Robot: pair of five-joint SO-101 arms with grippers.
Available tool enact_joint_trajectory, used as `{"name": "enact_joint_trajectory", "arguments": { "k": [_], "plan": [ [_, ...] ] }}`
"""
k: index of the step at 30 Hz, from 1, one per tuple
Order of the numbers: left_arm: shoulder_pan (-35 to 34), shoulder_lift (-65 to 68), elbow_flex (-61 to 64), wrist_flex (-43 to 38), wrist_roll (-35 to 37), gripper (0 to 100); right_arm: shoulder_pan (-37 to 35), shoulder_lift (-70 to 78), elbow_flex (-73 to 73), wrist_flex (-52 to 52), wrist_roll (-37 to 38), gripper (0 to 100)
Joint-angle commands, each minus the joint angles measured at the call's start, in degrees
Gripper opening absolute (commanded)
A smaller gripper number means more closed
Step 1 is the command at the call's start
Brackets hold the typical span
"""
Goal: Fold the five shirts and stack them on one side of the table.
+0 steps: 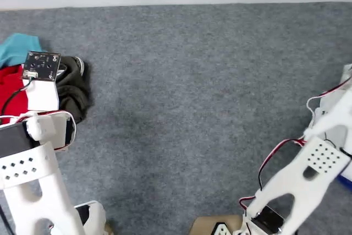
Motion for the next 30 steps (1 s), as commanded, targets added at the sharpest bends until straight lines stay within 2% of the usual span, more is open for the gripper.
{"name": "enact_joint_trajectory", "arguments": {
  "k": [1,4,15,21,25,30],
  "plan": [
    [0.5,-1.2,-0.5,0.3,-0.4,1,0.8,-10.6,-1.1,2.8,-0.5,1.2],
    [0.7,-1.2,-0.5,0.2,-0.3,1,0.5,-18.1,6.3,2.7,-0.4,1.2],
    [0.4,-1.3,-0.7,-1.4,0.0,1,-1.8,-48.6,50.8,2.6,-0.9,1.0],
    [0.4,-1.1,-5.5,-1.9,-0.4,1,-2.2,-61.5,69.3,2.6,-0.9,1.0],
    [-1.8,-0.8,-6.5,-6.2,-1.4,2,-2.0,-68.6,81.1,2.6,-0.9,1.0],
    [-8.8,-0.8,-2.2,-15.2,-8.0,13,-1.9,-76.9,93.8,2.5,-0.6,1.0]
  ]
}}
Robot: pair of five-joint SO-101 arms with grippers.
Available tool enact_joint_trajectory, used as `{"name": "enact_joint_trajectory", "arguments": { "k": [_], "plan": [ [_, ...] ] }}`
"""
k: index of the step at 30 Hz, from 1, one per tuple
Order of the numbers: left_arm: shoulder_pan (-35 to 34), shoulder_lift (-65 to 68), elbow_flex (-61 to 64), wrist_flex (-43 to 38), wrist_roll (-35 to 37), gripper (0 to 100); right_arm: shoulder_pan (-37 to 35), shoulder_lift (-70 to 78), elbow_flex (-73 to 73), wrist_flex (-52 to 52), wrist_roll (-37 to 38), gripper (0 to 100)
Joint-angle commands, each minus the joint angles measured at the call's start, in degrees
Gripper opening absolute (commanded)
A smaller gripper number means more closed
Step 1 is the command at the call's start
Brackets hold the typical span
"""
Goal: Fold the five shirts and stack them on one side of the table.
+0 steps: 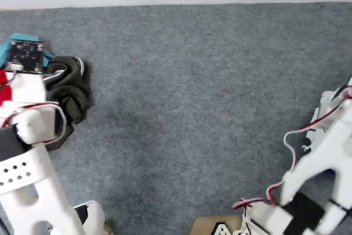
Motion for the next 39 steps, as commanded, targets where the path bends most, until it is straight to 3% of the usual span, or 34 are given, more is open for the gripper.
{"name": "enact_joint_trajectory", "arguments": {
  "k": [1,5,11,20,27,30,32,39],
  "plan": [
    [-4.7,-0.8,2.5,-7.1,-4.9,15,-0.4,-7.3,6.7,2.4,-0.4,1.0],
    [-8.1,-0.7,9.8,-16.4,-12.1,19,-0.4,-10.9,12.4,2.4,-0.4,1.0],
    [-9.0,4.3,19.9,-29.7,-17.4,19,-0.4,-12.0,16.2,2.4,-0.4,1.0],
    [-10.7,25.7,9.6,-35.0,-17.5,19,-0.4,-12.4,16.7,2.4,-0.5,1.0],
    [-10.9,44.9,-3.9,-30.7,-18.7,18,-0.4,-12.4,16.7,2.4,-0.5,1.0],
    [-10.4,49.8,-10.5,-25.1,-19.6,10,-0.4,-12.4,16.7,2.4,-0.5,1.0],
    [-10.1,51.2,-14.8,-21.2,-19.6,1,-0.4,-12.4,16.7,2.4,-0.5,1.0],
    [-8.8,47.5,-28.0,-10.7,-17.8,0,-0.4,-12.4,16.5,2.4,-0.5,1.0]
  ]
}}
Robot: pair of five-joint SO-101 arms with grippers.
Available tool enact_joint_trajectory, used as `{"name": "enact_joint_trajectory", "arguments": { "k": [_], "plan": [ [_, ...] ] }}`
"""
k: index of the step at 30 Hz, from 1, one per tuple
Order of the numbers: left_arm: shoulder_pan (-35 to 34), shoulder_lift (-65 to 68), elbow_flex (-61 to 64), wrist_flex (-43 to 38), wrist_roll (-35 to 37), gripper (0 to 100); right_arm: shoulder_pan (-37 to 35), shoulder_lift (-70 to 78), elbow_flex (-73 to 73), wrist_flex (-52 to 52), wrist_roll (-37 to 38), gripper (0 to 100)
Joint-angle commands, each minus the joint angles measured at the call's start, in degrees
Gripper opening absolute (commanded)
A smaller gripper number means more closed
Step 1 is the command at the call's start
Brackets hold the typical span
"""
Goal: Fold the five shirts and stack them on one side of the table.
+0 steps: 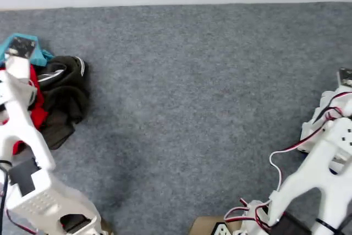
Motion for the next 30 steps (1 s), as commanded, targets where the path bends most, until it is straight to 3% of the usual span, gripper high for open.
{"name": "enact_joint_trajectory", "arguments": {
  "k": [1,12,20,30],
  "plan": [
    [1.4,-5.5,-7.8,4.1,2.3,0,-0.4,-2.6,-0.5,2.4,-0.5,1.0],
    [13.8,-23.9,-19.6,8.0,20.3,0,-0.7,-2.7,-0.7,2.4,-0.3,1.0],
    [31.6,-33.6,-20.8,8.0,25.9,0,-0.7,-2.7,-0.7,2.4,-0.2,1.0],
    [52.9,-34.1,-20.7,9.9,29.1,0,-0.6,-2.7,-0.7,2.4,1.9,1.0]
  ]
}}
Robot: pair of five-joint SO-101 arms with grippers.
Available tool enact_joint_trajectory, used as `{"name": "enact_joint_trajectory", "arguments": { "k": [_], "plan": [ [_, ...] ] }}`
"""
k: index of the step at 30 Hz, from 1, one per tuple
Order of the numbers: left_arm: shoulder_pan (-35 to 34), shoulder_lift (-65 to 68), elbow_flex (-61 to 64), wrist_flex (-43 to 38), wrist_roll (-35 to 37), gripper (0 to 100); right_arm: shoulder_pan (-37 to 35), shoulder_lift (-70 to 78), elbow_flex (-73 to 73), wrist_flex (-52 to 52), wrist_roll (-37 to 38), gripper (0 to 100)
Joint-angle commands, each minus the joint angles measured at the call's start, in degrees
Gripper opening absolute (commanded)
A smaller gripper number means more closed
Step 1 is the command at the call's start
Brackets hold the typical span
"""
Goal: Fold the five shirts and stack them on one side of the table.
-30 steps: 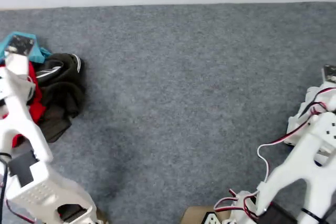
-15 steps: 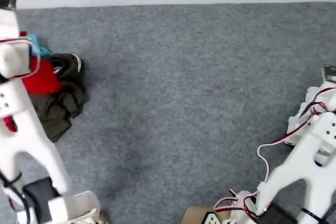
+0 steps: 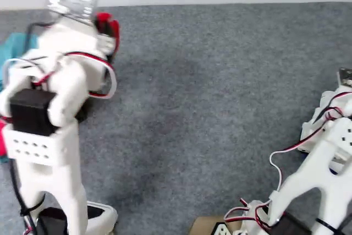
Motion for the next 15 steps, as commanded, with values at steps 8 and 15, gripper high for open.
{"name": "enact_joint_trajectory", "arguments": {
  "k": [8,15],
  "plan": [
    [11.9,-1.9,-1.0,0.6,0.4,1,-0.7,-2.7,-0.7,2.4,2.5,1.0],
    [11.8,-1.8,-0.9,4.0,0.7,11,-0.7,-2.7,-0.7,2.4,2.5,1.0]
  ]
}}
